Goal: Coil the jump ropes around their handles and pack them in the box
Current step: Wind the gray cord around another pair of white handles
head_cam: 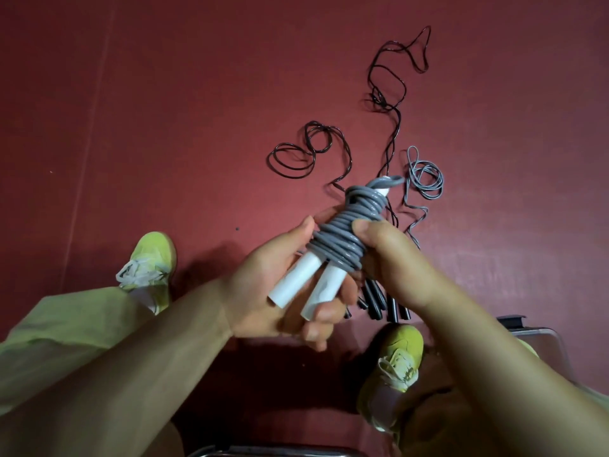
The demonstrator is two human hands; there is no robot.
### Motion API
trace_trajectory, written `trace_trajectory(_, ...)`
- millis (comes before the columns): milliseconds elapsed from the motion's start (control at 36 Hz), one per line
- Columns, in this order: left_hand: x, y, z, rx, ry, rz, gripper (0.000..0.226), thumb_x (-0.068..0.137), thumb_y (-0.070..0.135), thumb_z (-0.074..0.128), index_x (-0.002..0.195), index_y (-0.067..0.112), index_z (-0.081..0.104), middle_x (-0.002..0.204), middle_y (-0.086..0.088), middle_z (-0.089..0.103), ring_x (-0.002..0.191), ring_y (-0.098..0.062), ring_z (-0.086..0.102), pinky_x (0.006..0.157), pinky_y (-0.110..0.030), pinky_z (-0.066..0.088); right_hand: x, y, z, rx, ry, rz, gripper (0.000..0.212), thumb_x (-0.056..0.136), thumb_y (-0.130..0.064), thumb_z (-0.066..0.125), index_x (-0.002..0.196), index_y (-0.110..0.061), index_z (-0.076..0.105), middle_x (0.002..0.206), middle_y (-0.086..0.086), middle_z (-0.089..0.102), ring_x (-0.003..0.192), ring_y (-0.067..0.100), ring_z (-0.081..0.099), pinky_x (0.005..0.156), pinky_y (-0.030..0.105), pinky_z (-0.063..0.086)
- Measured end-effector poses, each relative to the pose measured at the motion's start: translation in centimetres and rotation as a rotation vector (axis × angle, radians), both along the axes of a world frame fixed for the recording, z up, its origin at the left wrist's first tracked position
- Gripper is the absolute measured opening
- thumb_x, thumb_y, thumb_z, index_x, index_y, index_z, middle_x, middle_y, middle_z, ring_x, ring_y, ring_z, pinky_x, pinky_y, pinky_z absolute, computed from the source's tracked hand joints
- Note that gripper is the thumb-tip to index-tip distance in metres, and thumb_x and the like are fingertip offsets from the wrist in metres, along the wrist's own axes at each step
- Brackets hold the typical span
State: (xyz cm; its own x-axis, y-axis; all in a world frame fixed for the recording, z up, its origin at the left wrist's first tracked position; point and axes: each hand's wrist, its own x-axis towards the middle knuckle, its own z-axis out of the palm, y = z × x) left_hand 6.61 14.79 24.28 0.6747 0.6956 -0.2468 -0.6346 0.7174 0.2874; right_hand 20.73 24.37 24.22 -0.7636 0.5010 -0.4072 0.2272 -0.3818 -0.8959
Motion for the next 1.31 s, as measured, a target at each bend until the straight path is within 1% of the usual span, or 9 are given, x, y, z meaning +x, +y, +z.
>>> trace_trajectory(139,-0.3,0.4,-0.8,-0.163,0.389,0.085,0.076,0.071,0.075,0.051,0.091,0.002,0.061,0.074,-0.014,0.046,0.05,-0.022,0.046,0.046,-0.029,0.044,0.3,0.3,-0.2,0.116,-0.172,0.099,0.033,0.092,-0.044,0.04,0.083,-0.014,0.045,0.054,-0.01,0.044,0.048,0.008,0.033,0.045,0.021,0.024)
trace_trajectory(222,0.2,0.5,-0.6,-0.151,0.658,0.123,0.068,0.072,0.069,0.036,0.084,0.005,0.055,0.066,-0.008,0.048,0.046,-0.018,0.046,0.05,-0.028,0.037,0.2,0.2,0.1,0.164,-0.268,0.126,0.045,0.103,-0.037,0.034,0.088,0.003,0.049,0.056,-0.003,0.04,0.048,0.012,0.031,0.044,0.016,0.025)
trace_trajectory(611,0.1,0.5,-0.5,0.015,1.22,0.044,0.072,0.079,0.076,0.029,0.069,0.009,0.054,0.056,-0.005,0.051,0.043,-0.015,0.044,0.045,-0.021,0.038,0.1,0.1,-0.1,0.285,-0.457,0.248,0.045,0.1,-0.051,0.024,0.079,-0.015,0.04,0.056,-0.002,0.03,0.044,0.008,0.024,0.041,0.016,0.023)
trace_trajectory(722,-0.3,0.3,-1.2,0.097,1.434,0.005,0.081,0.059,0.086,0.029,0.073,0.011,0.056,0.061,0.001,0.053,0.055,-0.018,0.048,0.065,-0.03,0.043,0.4,0.1,0.0,0.111,-0.465,0.208,0.047,0.091,-0.068,0.029,0.082,-0.023,0.038,0.062,0.0,0.025,0.053,0.014,0.017,0.049,0.029,0.013)
trace_trajectory(861,-0.8,0.6,-1.0,0.175,1.777,-0.052,0.052,0.077,0.069,0.043,0.077,0.017,0.052,0.074,0.004,0.054,0.073,-0.018,0.052,0.068,-0.032,0.04,0.6,0.3,0.2,0.081,-0.565,0.158,0.057,0.079,-0.079,0.035,0.07,-0.027,0.055,0.066,0.0,0.037,0.054,0.014,0.027,0.05,0.025,0.021)
trace_trajectory(944,-0.8,0.7,-0.8,0.186,1.795,-0.055,0.052,0.073,0.07,0.043,0.08,0.02,0.053,0.075,0.007,0.054,0.072,-0.016,0.051,0.065,-0.032,0.039,0.3,0.3,0.3,0.034,-0.527,0.104,0.056,0.084,-0.074,0.038,0.079,-0.022,0.058,0.062,-0.002,0.033,0.051,0.013,0.024,0.046,0.025,0.02)
trace_trajectory(1056,-0.6,0.5,-0.8,0.16,1.744,0.006,0.062,0.06,0.079,0.047,0.085,0.023,0.055,0.079,0.007,0.058,0.076,-0.016,0.056,0.073,-0.035,0.046,0.0,0.1,0.4,-0.025,-0.44,0.016,0.054,0.089,-0.061,0.043,0.047,-0.027,0.053,0.06,-0.001,0.023,0.052,0.014,0.015,0.048,0.029,0.012)
trace_trajectory(1167,-0.3,0.4,-0.5,0.21,1.743,0.022,0.051,0.066,0.065,0.057,0.081,0.017,0.048,0.069,0.008,0.051,0.062,-0.011,0.046,0.057,-0.03,0.035,-0.3,-0.1,0.5,-0.015,-0.382,-0.051,0.046,0.08,-0.054,0.046,0.044,-0.025,0.044,0.053,-0.006,0.023,0.047,0.012,0.015,0.045,0.027,0.013)
trace_trajectory(1306,-0.4,0.5,0.0,0.071,1.228,0.188,0.046,0.061,0.059,0.069,0.073,0.017,0.057,0.06,0.012,0.056,0.063,-0.009,0.049,0.06,-0.021,0.04,-0.5,-0.1,0.8,0.024,-0.225,-0.103,0.022,0.074,-0.037,0.044,0.062,-0.024,0.03,0.051,-0.004,0.021,0.041,0.008,0.017,0.039,0.02,0.018)
